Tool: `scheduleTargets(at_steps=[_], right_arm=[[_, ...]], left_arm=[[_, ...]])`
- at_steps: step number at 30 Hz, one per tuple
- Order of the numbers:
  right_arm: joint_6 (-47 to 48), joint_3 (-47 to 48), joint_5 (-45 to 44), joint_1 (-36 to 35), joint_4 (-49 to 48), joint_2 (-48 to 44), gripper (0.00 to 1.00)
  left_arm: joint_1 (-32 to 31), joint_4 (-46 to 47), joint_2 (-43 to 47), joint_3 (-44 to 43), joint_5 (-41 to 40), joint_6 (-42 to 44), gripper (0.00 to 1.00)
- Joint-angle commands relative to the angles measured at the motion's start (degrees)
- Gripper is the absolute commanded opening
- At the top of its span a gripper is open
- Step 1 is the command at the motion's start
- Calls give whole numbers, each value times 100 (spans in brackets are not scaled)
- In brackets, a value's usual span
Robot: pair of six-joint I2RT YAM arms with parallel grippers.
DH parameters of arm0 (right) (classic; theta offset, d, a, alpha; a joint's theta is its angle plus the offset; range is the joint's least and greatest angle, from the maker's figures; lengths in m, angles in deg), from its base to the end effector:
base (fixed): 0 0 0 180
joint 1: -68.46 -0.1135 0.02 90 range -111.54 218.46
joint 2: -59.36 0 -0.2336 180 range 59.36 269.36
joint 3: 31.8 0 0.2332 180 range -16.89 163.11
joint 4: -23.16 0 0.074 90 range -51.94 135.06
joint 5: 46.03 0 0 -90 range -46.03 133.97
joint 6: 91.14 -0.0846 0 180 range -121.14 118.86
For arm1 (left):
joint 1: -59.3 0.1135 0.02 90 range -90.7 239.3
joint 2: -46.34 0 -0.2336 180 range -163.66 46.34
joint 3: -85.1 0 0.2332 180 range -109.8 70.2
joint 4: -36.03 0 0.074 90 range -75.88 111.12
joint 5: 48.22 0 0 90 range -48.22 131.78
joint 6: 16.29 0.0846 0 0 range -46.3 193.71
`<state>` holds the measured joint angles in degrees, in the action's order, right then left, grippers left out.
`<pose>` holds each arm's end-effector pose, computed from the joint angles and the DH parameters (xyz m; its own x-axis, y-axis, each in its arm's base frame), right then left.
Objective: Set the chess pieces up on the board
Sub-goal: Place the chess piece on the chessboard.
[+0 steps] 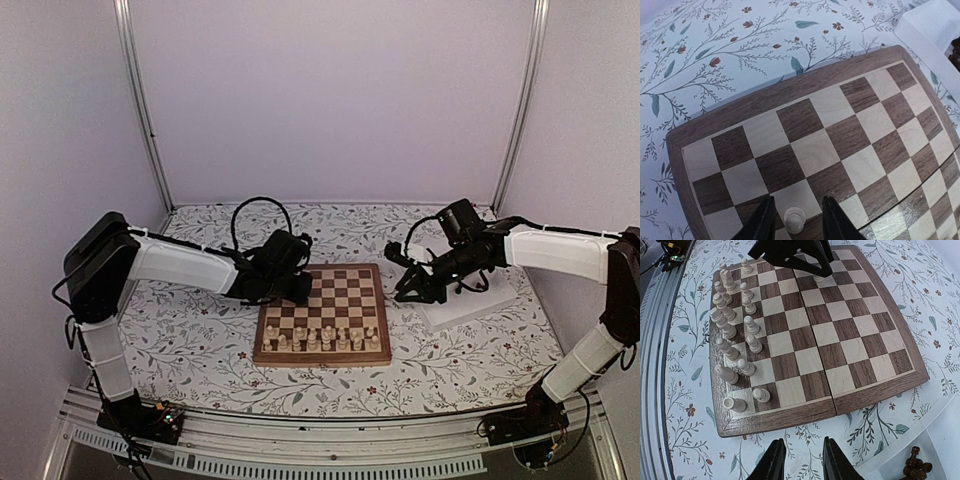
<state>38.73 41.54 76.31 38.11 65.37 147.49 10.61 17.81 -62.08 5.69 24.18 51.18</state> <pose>0.2508 0.1993 0.1654 -0.1206 -0.6983 -0.7056 -0.9846 0.1749 -0.0048 0.2851 -0.2856 0.1085 -0.6700 0.2091 -0.7123 0.3505 0.9349 -0.0552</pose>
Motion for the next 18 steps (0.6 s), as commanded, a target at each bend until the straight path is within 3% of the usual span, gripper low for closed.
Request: scheduleTargets(at_steps=[1, 8, 18], right_arm=[[11, 27, 115, -15, -67, 28, 29], [29, 17, 89, -15, -68, 38, 29], [38, 8, 62, -15, -57, 19, 29]], left_arm=[[125, 56, 347, 32, 497, -250, 37], [371, -471, 185, -249, 1255, -492, 38], [437, -735, -101, -403, 1327, -560, 35]])
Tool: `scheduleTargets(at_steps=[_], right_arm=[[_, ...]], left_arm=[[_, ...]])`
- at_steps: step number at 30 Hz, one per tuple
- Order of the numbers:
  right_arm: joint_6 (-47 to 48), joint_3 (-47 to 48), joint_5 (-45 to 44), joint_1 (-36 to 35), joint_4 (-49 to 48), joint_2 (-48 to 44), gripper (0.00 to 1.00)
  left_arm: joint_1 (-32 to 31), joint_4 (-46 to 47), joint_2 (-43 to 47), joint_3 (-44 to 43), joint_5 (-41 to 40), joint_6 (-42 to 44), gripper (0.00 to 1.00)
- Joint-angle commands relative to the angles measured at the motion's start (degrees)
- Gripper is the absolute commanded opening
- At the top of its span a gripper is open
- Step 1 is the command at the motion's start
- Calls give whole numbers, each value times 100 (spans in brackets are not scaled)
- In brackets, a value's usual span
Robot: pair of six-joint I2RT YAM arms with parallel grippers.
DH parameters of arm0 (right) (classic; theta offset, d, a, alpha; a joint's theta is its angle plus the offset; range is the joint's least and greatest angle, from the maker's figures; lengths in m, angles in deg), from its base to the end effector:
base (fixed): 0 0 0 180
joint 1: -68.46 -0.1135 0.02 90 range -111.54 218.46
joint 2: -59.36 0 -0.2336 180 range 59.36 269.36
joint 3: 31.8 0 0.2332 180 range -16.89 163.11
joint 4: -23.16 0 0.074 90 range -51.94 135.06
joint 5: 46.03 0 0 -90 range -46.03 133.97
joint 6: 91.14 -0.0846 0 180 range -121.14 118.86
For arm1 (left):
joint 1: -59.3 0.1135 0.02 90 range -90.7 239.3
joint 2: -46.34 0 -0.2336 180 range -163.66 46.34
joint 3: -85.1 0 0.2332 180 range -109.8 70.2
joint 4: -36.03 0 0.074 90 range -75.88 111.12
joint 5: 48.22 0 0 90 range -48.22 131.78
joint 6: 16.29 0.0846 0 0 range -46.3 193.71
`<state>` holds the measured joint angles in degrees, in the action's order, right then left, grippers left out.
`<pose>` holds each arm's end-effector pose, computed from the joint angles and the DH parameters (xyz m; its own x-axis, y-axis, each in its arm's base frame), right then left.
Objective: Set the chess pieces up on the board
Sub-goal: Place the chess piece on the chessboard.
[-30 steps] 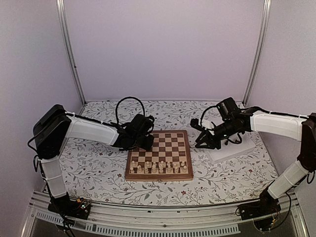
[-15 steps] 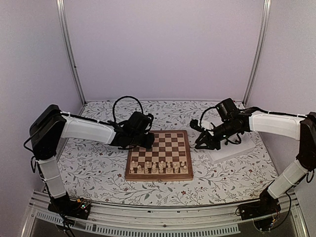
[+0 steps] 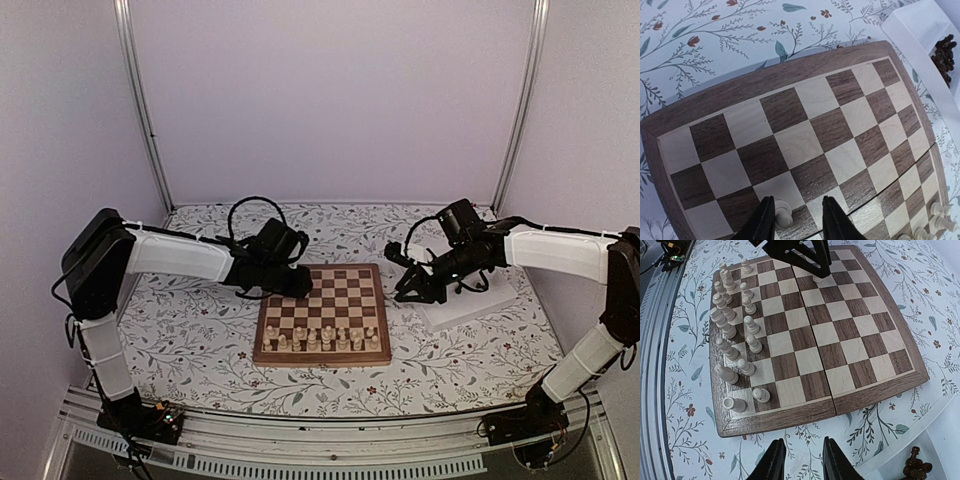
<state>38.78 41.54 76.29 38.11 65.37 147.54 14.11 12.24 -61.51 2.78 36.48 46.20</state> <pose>0.2508 0.1993 0.1652 -0.1203 -0.6989 -0.7050 -0.9846 0.1745 -0.0049 0.2911 -0.2819 0.1153 -0.7807 0.1333 -0.6105 0.3420 0.9088 -0.2390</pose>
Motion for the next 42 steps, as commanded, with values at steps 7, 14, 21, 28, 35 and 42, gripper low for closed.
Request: scheduleTargets(at_steps=[7, 14, 21, 28, 35, 42], right_arm=[[33, 8, 63, -16, -47, 6, 29], [31, 1, 69, -17, -46, 5, 28], [57, 0, 56, -15, -52, 34, 28], [82, 0, 30, -11, -59, 49, 28], [95, 10, 12, -15, -60, 107, 28], [77, 10, 25, -17, -48, 133, 28]], left_arm=[[107, -331, -320, -235, 50, -58, 31], [107, -357, -89, -210, 68, 2, 17], [-12, -755, 733, 109, -90, 8, 12], [-368, -1300, 1710, 1112, -383, -131, 12], [-727, -923, 1869, 1676, 124, 275, 13], [-746, -756, 1554, 1573, 152, 440, 14]])
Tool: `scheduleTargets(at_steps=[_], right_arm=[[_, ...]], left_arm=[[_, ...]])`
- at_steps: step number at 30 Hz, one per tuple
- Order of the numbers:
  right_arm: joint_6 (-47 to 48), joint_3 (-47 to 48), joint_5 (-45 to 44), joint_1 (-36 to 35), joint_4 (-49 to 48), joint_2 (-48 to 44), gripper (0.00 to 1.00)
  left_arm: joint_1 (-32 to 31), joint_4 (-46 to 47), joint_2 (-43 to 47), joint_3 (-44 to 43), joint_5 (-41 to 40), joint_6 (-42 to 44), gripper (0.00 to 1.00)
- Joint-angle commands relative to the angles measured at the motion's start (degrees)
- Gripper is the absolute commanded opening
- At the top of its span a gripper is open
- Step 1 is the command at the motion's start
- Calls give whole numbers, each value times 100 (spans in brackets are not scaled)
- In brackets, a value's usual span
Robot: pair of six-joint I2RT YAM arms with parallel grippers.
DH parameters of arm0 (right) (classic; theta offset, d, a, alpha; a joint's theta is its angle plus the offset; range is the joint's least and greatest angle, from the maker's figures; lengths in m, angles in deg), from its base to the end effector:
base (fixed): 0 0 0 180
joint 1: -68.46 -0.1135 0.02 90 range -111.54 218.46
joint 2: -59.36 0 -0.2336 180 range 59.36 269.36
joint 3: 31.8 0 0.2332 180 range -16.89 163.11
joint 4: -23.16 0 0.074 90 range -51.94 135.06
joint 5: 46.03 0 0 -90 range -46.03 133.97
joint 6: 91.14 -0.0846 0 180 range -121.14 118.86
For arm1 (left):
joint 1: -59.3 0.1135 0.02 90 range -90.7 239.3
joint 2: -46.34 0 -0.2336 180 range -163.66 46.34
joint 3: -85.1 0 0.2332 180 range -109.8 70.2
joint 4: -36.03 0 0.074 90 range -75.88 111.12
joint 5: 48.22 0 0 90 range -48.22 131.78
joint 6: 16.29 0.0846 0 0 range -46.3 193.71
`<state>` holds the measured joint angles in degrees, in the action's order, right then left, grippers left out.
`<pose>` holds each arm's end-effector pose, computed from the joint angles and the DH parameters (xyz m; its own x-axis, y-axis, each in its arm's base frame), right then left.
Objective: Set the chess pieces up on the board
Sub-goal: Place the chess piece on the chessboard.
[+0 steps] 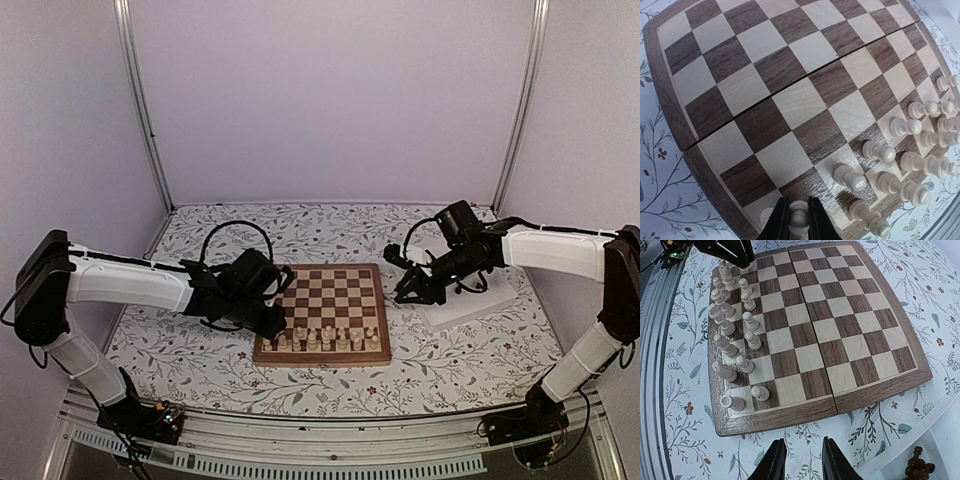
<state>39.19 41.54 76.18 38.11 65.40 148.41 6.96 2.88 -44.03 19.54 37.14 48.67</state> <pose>0.2515 0.1995 0.1605 -0.1229 -0.7065 -0.6969 -0.9854 0.1705 0.0010 0.1992 -0.2469 0.1150 -0.7921 0.3359 -0.5097 0.4719 0.8665 -0.1624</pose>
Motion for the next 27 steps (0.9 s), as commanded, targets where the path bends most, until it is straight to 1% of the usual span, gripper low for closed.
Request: scheduleTargets(at_steps=[1, 16, 27], right_arm=[[31, 10, 32, -20, -52, 36, 28], [62, 26, 30, -13, -43, 129, 28], [71, 45, 20, -11, -34, 130, 28]], left_arm=[[-35, 188, -235, -121, 91, 207, 14], [-31, 67, -607, -477, 208, 393, 16], [-31, -134, -536, -524, 233, 418, 17]])
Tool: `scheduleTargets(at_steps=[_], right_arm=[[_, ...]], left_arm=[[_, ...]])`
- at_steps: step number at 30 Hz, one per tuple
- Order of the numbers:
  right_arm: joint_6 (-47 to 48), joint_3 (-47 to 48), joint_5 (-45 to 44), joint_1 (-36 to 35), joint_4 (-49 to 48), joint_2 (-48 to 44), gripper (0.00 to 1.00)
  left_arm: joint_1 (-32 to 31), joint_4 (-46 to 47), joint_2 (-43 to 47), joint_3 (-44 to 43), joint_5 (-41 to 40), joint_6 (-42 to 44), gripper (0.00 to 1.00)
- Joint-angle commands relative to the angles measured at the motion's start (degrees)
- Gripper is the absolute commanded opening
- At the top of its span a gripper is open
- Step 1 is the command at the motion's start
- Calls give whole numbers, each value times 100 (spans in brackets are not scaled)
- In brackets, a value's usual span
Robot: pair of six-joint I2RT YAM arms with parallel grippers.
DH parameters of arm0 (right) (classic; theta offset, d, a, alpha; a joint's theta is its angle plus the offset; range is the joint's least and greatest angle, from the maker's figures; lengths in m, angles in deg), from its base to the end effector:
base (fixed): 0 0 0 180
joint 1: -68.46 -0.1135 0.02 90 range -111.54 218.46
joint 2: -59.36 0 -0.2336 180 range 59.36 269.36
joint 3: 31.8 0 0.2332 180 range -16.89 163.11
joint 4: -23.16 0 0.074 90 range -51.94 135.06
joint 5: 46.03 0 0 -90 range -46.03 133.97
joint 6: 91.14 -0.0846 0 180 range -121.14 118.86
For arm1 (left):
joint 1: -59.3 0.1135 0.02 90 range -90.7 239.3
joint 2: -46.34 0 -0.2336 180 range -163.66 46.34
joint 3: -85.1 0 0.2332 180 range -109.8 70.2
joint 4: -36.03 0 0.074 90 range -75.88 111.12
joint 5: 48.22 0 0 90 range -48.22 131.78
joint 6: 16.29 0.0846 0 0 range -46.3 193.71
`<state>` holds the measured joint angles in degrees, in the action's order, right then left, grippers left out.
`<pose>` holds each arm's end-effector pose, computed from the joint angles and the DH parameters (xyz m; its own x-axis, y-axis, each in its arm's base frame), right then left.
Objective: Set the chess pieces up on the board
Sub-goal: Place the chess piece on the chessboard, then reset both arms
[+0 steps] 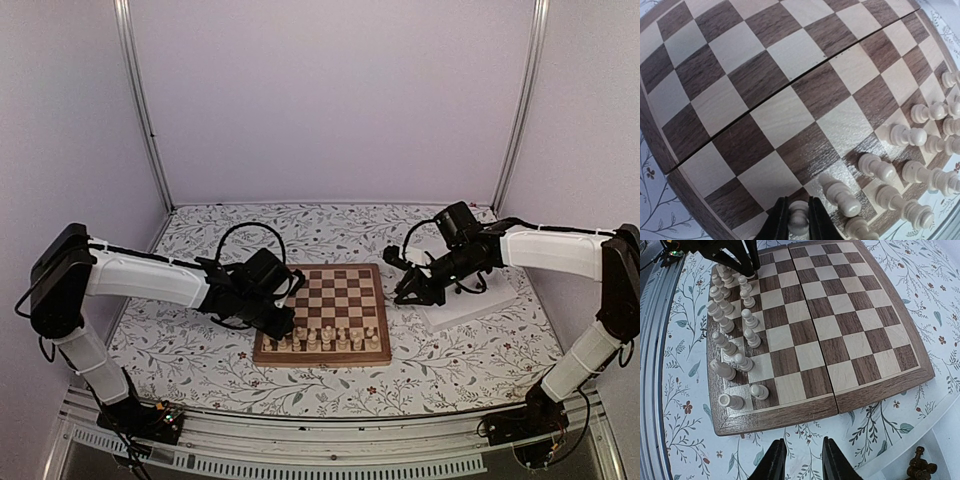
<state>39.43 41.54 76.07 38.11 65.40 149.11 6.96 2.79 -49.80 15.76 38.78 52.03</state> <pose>0.2521 0.1997 0.1568 -0.1263 -0.7124 -0.6904 -0.9857 0.1685 0.0064 0.2065 -0.2603 0.1033 -0.7780 0.4043 -0.4808 0.5243 0.8396 -0.1424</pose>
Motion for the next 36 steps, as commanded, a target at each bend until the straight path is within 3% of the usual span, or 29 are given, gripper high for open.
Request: scheduleTargets(at_steps=[1, 11, 20, 27, 30, 31, 32, 36], right_arm=[[47, 45, 29, -14, -35, 60, 28], [29, 44, 16, -15, -26, 12, 28], [-29, 239, -24, -7, 122, -88, 28], [-208, 708, -379, 642, 87, -757, 28], [-651, 854, -294, 1213, -76, -1042, 29], [-767, 888, -323, 1439, -114, -1138, 31], [-979, 911, -418, 1623, -168, -1189, 42], [-1672, 889, -1026, 2204, -482, -1470, 97]], left_arm=[[-35, -138, 51, -146, 78, 78, 17], [-34, -146, 85, -226, -67, 83, 26], [2, -416, 85, -811, -382, 300, 31], [217, -989, 533, -1545, -1514, 991, 45], [482, -1024, 753, -1745, -1995, 1308, 58], [597, -1012, 851, -1794, -2073, 1373, 61], [714, -957, 910, -1831, -2089, 1448, 64], [1120, -594, 1245, -1871, -2145, 1765, 78]])
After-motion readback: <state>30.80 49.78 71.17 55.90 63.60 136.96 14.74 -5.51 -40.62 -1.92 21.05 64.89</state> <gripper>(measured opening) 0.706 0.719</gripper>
